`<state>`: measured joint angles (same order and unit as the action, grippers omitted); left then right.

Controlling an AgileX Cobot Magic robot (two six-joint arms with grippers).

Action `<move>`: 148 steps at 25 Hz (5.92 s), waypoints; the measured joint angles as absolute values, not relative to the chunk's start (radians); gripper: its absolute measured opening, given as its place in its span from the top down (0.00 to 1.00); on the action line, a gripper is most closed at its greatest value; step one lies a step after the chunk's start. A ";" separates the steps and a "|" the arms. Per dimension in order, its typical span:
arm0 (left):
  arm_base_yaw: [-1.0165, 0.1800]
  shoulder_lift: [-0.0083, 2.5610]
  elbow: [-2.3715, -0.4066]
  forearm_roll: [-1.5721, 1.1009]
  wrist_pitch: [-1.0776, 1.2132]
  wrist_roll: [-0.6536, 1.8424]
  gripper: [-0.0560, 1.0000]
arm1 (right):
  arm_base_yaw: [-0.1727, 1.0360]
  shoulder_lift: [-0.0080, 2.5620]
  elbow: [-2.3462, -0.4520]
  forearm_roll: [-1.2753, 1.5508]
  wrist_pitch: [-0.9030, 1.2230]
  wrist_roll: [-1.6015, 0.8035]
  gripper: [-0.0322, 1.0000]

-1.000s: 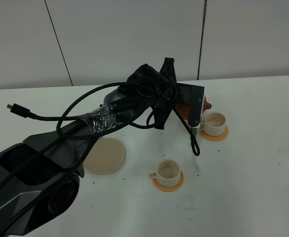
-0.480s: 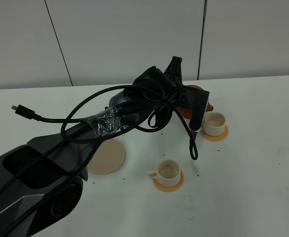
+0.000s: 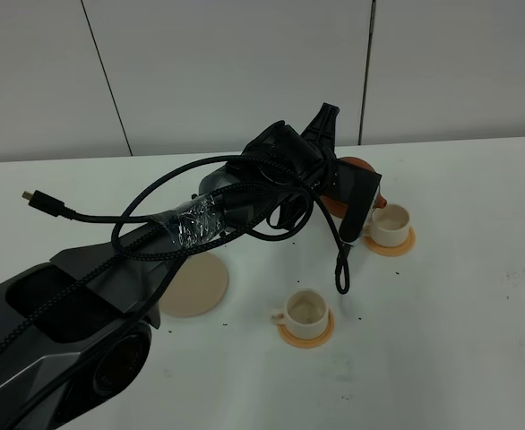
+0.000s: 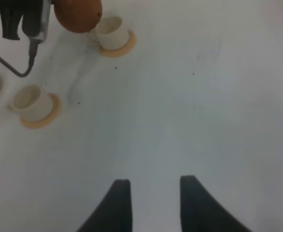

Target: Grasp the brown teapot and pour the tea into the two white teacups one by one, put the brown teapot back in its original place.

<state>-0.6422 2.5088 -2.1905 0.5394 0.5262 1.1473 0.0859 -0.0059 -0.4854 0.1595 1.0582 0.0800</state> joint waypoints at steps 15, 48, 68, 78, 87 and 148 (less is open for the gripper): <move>-0.652 2.509 -2.190 0.632 0.462 1.155 0.78 | 0.086 -0.006 -0.485 0.160 1.058 0.080 0.74; -0.661 2.524 -2.190 0.670 0.396 1.281 0.78 | 0.086 -0.006 -0.485 0.160 1.058 0.080 0.74; -0.662 2.524 -2.190 0.693 0.377 1.313 0.78 | 0.086 -0.006 -0.485 0.160 1.058 0.080 0.74; -0.667 2.524 -2.190 0.693 0.377 1.332 0.78 | 0.086 -0.006 -0.485 0.160 1.058 0.080 0.74; -0.670 2.539 -2.190 0.700 0.359 1.333 0.78 | 0.086 -0.006 -0.485 0.160 1.058 0.080 0.74; -0.670 2.539 -2.190 0.768 0.287 1.360 0.78 | 0.086 -0.006 -0.485 0.160 1.058 0.080 0.74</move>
